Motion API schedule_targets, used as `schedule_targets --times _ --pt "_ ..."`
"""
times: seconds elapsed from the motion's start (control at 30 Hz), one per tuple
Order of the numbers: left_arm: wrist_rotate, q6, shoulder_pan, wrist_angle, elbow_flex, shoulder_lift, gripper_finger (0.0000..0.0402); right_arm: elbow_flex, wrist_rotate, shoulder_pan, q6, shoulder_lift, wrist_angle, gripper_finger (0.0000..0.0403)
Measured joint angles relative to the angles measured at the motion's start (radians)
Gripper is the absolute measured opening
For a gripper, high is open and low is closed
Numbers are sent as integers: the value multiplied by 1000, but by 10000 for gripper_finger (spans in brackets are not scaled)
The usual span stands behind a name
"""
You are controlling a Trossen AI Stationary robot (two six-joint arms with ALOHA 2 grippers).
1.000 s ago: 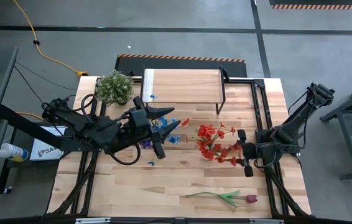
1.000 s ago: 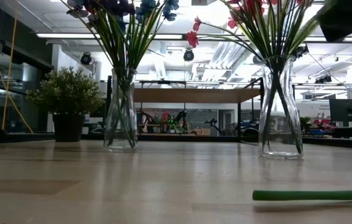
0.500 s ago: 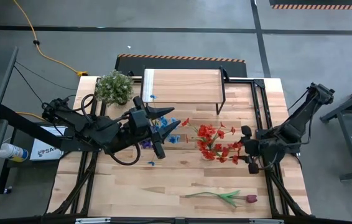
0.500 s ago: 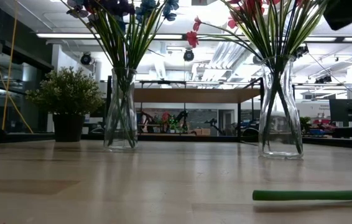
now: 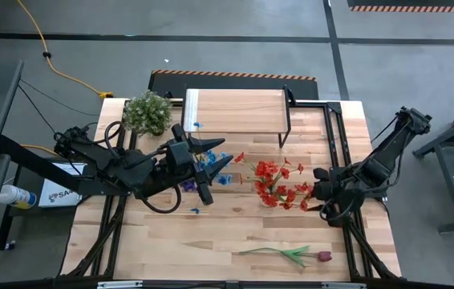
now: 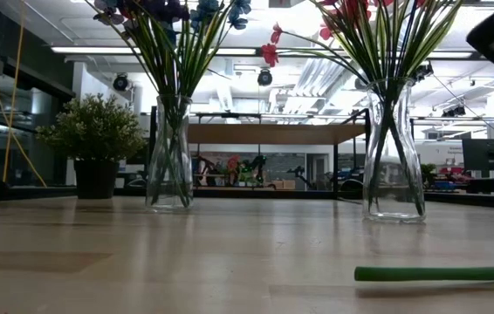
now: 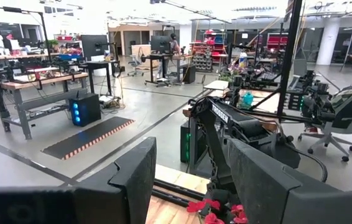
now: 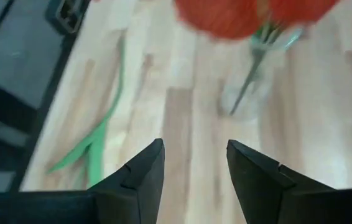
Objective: Pick and place flowers into a vace then onto a shelf
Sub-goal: Put the dark red flower into the right transparent vase
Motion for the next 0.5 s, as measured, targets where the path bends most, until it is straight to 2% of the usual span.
schedule_targets --times 0.1,0.37,0.5 --pt "13 -1 0 0 0 0 232 0 -77 0 37 0 0 165" --pt "307 -105 -9 14 0 0 232 0 -226 1 188 0 -57 165" --pt "385 -166 -50 14 0 1 232 0 -272 1 219 0 -87 165"
